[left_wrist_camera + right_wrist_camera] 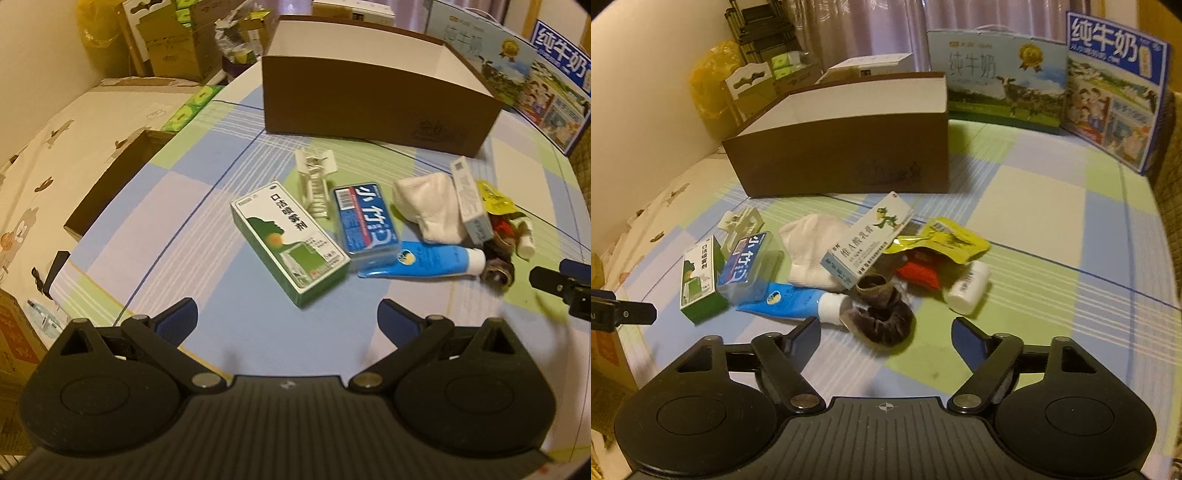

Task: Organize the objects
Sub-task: 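Grasp the brown sock with the right tool while the left tool grasps the green spray box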

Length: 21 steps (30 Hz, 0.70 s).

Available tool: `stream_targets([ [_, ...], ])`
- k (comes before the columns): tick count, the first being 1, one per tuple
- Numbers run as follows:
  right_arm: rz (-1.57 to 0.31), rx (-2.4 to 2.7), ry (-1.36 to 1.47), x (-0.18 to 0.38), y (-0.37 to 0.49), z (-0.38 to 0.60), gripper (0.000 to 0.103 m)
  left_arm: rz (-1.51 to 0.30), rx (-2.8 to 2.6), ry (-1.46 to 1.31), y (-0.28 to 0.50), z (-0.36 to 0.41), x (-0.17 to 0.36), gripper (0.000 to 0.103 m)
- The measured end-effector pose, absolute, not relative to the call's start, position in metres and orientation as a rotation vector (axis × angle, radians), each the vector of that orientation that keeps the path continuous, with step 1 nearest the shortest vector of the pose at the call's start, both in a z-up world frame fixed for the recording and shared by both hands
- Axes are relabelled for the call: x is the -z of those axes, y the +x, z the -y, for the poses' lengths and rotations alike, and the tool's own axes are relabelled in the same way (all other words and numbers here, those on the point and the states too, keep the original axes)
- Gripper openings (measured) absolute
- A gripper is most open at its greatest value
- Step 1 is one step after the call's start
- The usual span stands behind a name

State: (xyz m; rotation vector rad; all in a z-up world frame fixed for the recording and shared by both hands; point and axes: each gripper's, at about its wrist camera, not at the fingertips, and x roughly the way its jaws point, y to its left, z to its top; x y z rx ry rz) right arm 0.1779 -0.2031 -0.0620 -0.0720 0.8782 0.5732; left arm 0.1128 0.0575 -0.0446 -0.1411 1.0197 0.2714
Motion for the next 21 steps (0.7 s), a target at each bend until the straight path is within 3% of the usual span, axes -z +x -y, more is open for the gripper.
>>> stream_targets([
  [19,-0.941,-0.578,-0.047,0.107,0.225,0.178,0.043,-1.037,-0.345,-0.179,0.134,-0.068,0.057,0.102],
  [21,-0.938,-0.59,-0.064,0.109,0.225,0.176,0.034,-1.036,-0.346,-0.18,0.136,-0.069,0.058,0.102],
])
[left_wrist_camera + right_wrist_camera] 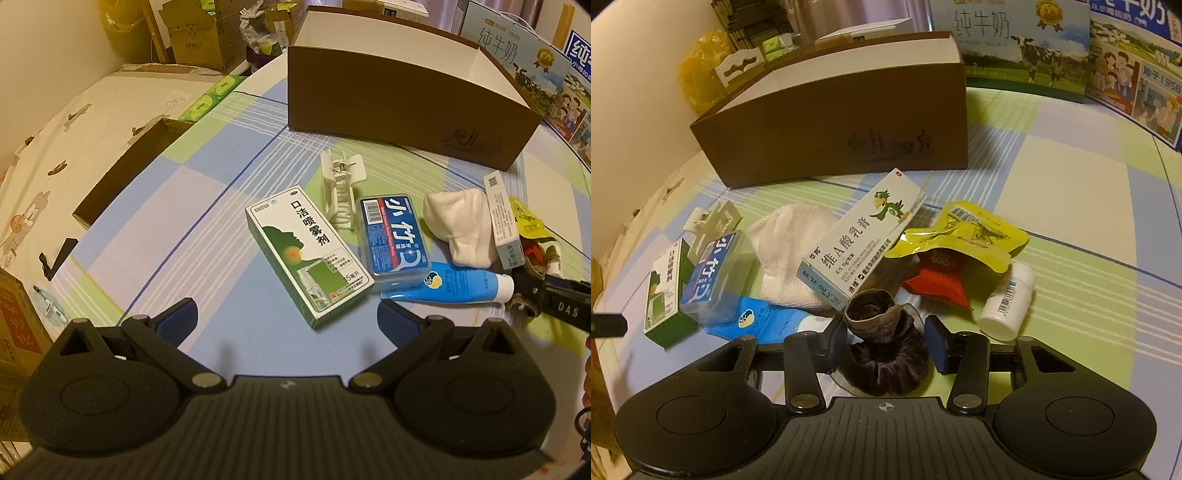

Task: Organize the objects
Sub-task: 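Grasp the brown sock with the right tool while the left tool grasps the green spray box, then carry the green spray box and brown sock into the brown box with both tools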

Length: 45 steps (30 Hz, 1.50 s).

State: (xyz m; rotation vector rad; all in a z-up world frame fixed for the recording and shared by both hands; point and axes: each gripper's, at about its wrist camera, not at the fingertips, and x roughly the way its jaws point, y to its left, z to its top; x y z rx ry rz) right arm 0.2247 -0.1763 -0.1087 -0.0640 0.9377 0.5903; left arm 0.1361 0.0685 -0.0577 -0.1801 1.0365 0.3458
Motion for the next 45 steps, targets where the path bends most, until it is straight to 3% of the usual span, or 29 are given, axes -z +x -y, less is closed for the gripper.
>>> stream_targets([
  [3,-0.932,-0.608,-0.1,0.11,0.223,0.175,0.019,-1.037,-0.348,-0.185,0.141,-0.069,0.059,0.102],
  [6,-0.936,-0.623,-0.099,0.109,0.222,0.178,0.014,-1.037,-0.35,-0.19,0.145,-0.069,0.061,0.102],
  [22,-0.952,-0.604,-0.06,0.087,0.2,0.216,0.013,-1.063,-0.445,-0.256,0.202,-0.089,0.095,0.101],
  [34,-0.972,-0.522,-0.026,0.085,0.195,0.259,0.013,-1.08,-0.436,-0.236,0.195,-0.107,0.107,0.09],
  [41,-0.982,-0.497,-0.02,0.085,0.195,0.28,0.013,-1.09,-0.404,-0.224,0.189,-0.113,0.111,0.051],
  [45,-0.976,-0.511,-0.02,0.082,0.196,0.287,0.013,-1.087,-0.421,-0.208,0.188,-0.109,0.11,0.051],
])
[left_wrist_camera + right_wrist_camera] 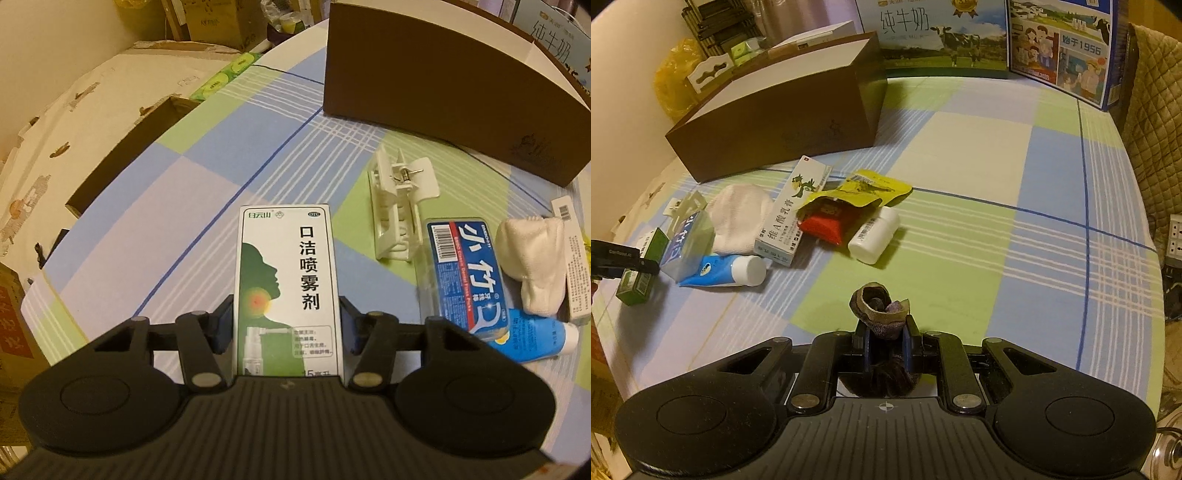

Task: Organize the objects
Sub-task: 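Carry the green spray box and brown sock into the brown box with both tools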

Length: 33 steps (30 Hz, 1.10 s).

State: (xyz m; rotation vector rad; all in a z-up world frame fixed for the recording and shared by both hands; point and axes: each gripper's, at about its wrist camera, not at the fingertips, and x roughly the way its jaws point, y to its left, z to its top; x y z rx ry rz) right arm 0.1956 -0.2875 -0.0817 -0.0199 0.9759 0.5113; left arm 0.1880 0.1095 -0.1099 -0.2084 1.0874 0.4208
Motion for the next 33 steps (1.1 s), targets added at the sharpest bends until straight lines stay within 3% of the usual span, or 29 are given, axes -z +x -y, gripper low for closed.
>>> stream_targets([
  [16,-0.923,-0.591,0.058,0.051,0.201,0.277,0.013,-1.006,-0.394,-0.22,0.154,-0.085,0.054,0.051],
  [33,-0.803,-0.615,0.17,-0.003,0.261,0.183,0.013,-0.852,-0.139,-0.125,0.268,-0.081,-0.023,0.051],
])
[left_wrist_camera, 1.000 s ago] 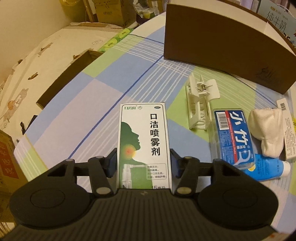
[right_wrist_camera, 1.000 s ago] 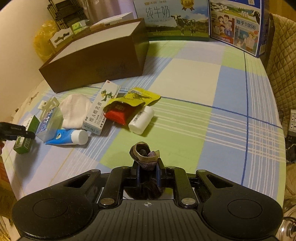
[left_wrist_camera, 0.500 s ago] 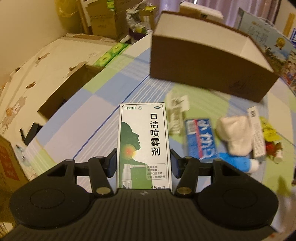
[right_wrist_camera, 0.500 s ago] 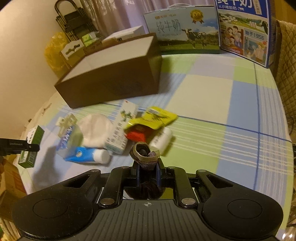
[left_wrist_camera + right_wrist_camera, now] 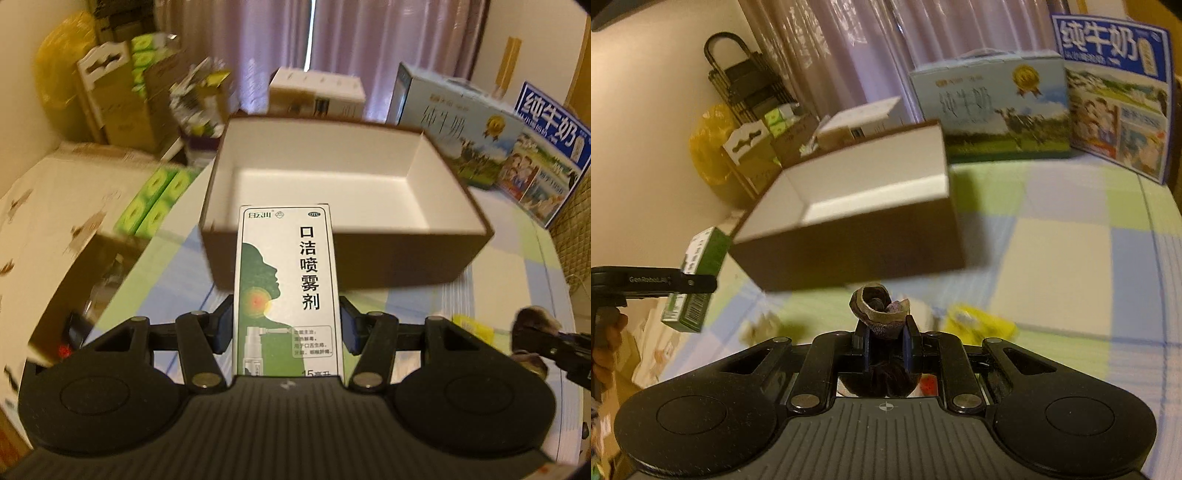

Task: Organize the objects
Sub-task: 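Carry the green spray box and brown sock into the brown box with both tools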

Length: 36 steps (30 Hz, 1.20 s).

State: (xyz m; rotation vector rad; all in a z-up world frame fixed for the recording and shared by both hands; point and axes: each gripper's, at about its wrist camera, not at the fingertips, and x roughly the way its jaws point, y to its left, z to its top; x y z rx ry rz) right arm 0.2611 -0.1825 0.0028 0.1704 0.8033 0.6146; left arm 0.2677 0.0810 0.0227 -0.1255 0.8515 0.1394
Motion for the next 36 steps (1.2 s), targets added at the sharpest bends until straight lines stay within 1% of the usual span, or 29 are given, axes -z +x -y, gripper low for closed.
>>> stream_targets([
  [8,-0.685,-0.653,0.167,-0.034,0.315,0.112,0.013,-0.809,-0.072,-0.102,0.338,-0.093,-0.039,0.051],
  [16,-0.683,-0.603,0.153,-0.028,0.371,0.068,0.013,-0.794,-0.058,-0.107,0.395,-0.107,-0.037,0.051],
  [20,-0.726,-0.56,0.154,-0.015,0.397,0.056,0.013,-0.811,-0.07,-0.11,0.419,-0.112,-0.027,0.051],
  [26,-0.859,-0.472,0.129,0.019,0.424,0.044,0.013,-0.927,-0.069,-0.179,0.451,-0.121,0.011,0.051],
  [30,-0.939,-0.436,0.128,0.04,0.436,0.043,0.013,-0.976,-0.085,-0.158,0.463,-0.118,0.035,0.051],
  [36,-0.984,-0.412,0.091,0.057,0.443,0.038,0.013,-1.061,-0.076,-0.165,0.475,-0.113,0.064,0.051],
])
